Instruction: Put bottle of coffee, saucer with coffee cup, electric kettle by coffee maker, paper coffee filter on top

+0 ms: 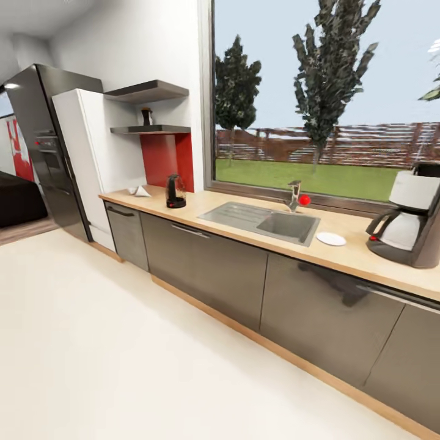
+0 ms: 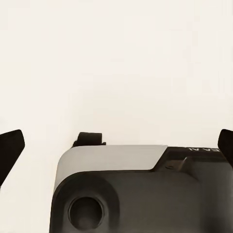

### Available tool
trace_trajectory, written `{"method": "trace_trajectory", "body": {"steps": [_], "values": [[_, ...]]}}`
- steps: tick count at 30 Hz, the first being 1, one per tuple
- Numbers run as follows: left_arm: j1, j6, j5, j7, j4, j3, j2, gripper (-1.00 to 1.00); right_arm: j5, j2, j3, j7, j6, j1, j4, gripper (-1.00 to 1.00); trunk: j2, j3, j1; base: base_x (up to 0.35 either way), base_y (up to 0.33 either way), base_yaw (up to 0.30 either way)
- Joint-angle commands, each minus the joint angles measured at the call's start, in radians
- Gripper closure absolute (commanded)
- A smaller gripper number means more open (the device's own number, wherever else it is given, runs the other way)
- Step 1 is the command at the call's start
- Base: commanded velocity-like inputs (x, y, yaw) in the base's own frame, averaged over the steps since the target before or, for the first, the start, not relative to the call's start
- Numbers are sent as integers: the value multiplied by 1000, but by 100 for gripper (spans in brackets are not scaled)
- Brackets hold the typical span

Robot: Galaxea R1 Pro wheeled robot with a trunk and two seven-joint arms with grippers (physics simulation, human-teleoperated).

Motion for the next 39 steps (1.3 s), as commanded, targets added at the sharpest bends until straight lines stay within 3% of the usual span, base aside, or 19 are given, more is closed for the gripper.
{"method": "trace_trajectory", "body": {"steps": [1,20,39], "values": [[0,-1,1,0,-1,5,-1,-100,1,0,0,0,-3,-1,1,-100,0,-1,1,327,0,265],[0,-1,1,0,-1,5,-1,-100,1,-6,2,2,-1,0,10,-100,0,-1,1,327,0,73],[0,-1,1,0,-1,5,-1,-100,1,-5,3,0,-3,0,9,-100,0,-1,1,319,42,251]]}}
